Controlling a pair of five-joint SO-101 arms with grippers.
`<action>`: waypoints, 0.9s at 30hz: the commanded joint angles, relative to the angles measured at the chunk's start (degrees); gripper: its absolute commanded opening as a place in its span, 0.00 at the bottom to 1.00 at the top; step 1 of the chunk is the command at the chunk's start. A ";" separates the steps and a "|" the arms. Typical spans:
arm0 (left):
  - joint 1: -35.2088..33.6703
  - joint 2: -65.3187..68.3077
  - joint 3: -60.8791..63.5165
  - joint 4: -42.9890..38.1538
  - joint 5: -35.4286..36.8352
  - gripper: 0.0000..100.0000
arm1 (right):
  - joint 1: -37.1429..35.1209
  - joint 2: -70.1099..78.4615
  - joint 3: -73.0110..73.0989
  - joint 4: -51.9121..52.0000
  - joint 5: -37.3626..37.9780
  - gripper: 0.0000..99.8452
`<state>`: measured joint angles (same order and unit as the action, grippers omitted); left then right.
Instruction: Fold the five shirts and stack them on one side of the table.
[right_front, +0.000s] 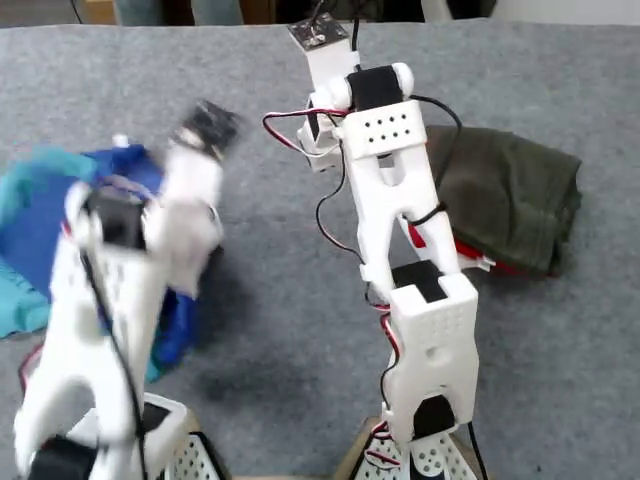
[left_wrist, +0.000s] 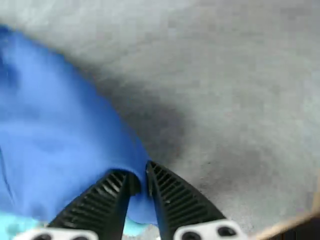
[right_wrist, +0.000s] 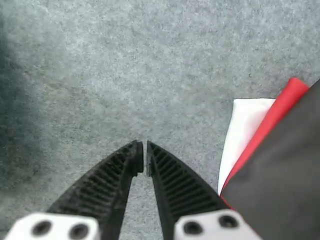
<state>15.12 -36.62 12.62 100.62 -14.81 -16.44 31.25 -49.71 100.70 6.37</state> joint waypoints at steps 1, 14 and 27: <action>6.55 -9.14 3.21 0.00 0.44 0.14 | -0.35 -3.38 -1.89 0.35 -0.09 0.03; -16.48 -19.34 -1.54 0.09 20.04 0.31 | -14.59 -2.68 -1.54 0.18 -0.44 0.29; -72.22 -19.52 15.25 -7.65 12.22 0.31 | -32.26 21.85 -8.57 -0.70 -7.91 0.29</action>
<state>-47.56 -55.60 23.16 98.59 -0.31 -46.59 50.51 -52.97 100.09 0.13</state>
